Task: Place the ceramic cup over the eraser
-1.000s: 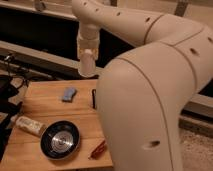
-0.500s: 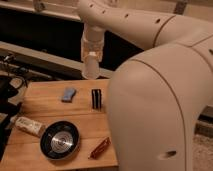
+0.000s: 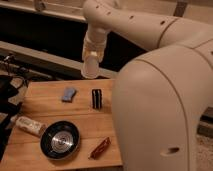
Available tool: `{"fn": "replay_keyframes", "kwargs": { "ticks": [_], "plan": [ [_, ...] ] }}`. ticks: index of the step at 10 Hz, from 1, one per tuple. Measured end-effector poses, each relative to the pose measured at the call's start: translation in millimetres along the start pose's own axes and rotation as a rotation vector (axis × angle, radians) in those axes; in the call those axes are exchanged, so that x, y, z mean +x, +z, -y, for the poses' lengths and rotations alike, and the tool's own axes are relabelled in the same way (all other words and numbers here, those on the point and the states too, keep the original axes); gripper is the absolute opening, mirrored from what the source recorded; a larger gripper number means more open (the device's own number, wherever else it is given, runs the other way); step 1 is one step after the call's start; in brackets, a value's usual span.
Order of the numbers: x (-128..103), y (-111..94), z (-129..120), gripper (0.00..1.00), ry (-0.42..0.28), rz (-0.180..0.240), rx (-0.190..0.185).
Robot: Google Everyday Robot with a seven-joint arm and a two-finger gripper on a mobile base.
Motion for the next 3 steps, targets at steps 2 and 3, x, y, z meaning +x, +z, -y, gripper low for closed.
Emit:
{"fn": "replay_keyframes", "kwargs": {
  "ticks": [2, 3],
  "plan": [
    [-6, -17, 20, 0.0, 0.025, 0.034, -0.083],
    [-9, -23, 31, 0.0, 0.031, 0.045, -0.129]
  ]
}}
